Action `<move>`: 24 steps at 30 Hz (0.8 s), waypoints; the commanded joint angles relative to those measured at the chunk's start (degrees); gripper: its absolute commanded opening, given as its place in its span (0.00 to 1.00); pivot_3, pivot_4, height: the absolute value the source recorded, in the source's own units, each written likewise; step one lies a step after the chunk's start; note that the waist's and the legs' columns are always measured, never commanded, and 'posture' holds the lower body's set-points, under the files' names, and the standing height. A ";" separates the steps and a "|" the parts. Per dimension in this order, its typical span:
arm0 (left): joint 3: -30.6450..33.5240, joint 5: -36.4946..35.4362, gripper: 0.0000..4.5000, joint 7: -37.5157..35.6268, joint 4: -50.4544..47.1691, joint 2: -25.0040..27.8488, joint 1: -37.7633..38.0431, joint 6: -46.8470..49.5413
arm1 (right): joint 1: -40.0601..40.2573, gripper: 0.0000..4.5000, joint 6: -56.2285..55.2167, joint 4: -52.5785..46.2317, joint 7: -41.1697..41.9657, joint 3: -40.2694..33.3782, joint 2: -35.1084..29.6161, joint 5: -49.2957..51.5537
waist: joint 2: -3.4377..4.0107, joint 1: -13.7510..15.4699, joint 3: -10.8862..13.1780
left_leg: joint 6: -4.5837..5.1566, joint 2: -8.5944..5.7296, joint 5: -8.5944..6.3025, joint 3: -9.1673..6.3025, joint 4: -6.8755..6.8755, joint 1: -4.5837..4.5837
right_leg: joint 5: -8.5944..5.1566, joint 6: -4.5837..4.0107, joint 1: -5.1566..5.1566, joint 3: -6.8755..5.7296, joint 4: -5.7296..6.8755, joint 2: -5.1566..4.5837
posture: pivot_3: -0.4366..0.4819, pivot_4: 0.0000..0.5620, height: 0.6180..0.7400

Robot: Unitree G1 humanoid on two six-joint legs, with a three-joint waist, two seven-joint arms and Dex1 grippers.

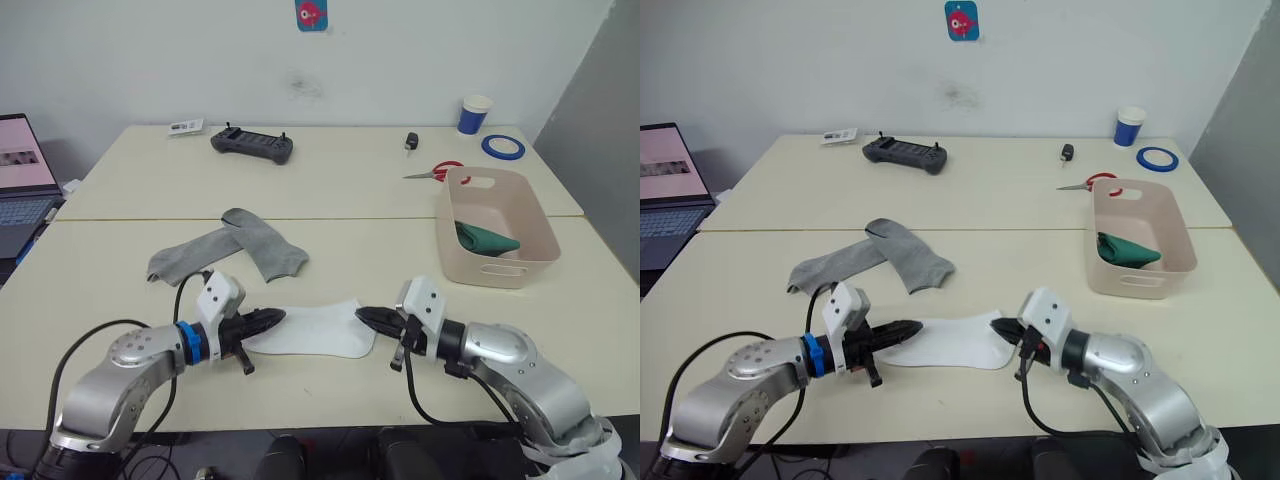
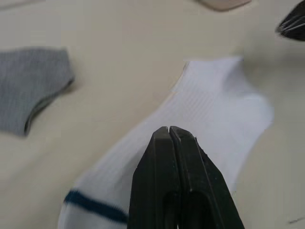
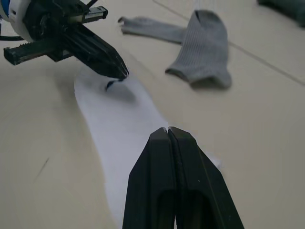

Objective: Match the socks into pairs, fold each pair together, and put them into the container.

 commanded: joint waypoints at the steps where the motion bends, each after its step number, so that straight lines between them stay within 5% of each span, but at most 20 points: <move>1: -2.89 2.77 0.00 0.89 1.14 -0.97 -1.63 -0.64 | -4.30 0.01 -0.87 4.33 -2.16 6.04 2.34 -5.03 | 0.00 -0.08 0.00 | 0.00 0.00 0.00 0.01 0.00 0.01 | 0.00 0.00 0.00 0.01 0.00 0.00 | 0.48 0.27 1.00; 9: -5.87 9.65 0.00 4.15 7.04 -3.20 -1.66 -2.86 | -6.83 0.01 0.39 15.55 -6.30 12.60 7.70 -12.75 | 0.01 0.01 0.01 | 0.00 0.03 0.00 -0.05 -0.03 -0.05 | -0.01 -0.03 -0.05 0.03 -0.01 0.03 | 0.48 0.27 1.00; 17: -6.09 11.77 0.00 5.98 7.88 -3.76 3.43 -2.03 | 0.49 0.01 1.87 11.04 -5.53 4.32 -0.83 -12.65 | 0.04 0.16 -0.10 | 0.00 -0.05 0.00 0.01 0.00 0.07 | 0.00 0.01 0.08 0.04 -0.02 -0.09 | 0.48 0.27 1.00; 24: -2.10 6.84 0.00 2.27 5.05 -4.01 -0.09 -3.58 | 3.89 0.01 -2.31 2.98 -1.67 -2.14 -0.48 -5.15 | 0.04 0.11 -0.07 | 0.00 0.00 0.00 -0.02 0.00 -0.02 | 0.00 0.01 0.01 0.01 -0.02 -0.02 | 0.48 0.27 1.00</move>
